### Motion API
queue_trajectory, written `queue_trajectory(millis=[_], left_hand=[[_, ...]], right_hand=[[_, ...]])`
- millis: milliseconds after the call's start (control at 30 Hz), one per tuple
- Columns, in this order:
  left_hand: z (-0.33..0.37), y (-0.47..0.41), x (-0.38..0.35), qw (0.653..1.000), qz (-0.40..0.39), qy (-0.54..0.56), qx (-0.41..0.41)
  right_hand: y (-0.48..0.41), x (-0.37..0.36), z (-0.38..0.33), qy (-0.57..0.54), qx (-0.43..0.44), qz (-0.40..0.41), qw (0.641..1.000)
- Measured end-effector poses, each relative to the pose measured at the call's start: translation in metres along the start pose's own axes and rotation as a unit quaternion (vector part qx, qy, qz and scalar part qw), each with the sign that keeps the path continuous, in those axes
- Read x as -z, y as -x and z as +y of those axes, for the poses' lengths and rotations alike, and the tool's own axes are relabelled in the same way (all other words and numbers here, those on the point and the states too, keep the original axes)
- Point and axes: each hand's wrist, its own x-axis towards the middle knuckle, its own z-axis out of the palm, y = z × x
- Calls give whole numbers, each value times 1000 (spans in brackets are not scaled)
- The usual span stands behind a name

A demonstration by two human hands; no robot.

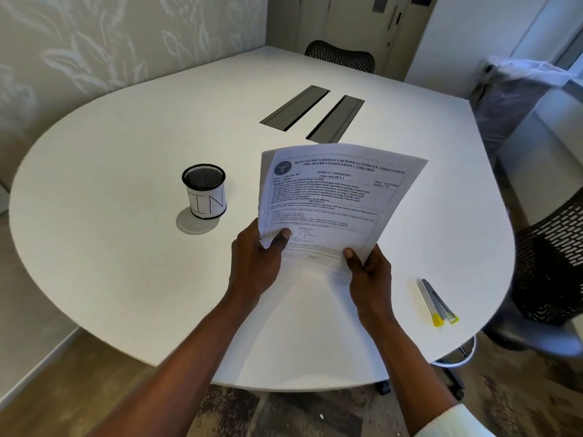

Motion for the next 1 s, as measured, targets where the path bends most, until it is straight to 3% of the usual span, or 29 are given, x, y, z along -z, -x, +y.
queue_trajectory(millis=[200,400,767,1000], left_hand=[[4,-1,3,1000,-8,5,27],[3,-13,13,984,-45,100,140],[16,-59,19,984,33,48,166],[22,-51,6,985,66,59,147]], right_hand=[[-4,7,-2,-1,5,0,1000],[-4,24,-6,49,-51,-20,997],[20,42,7,82,-114,-82,987],[24,37,10,85,-111,-62,988]])
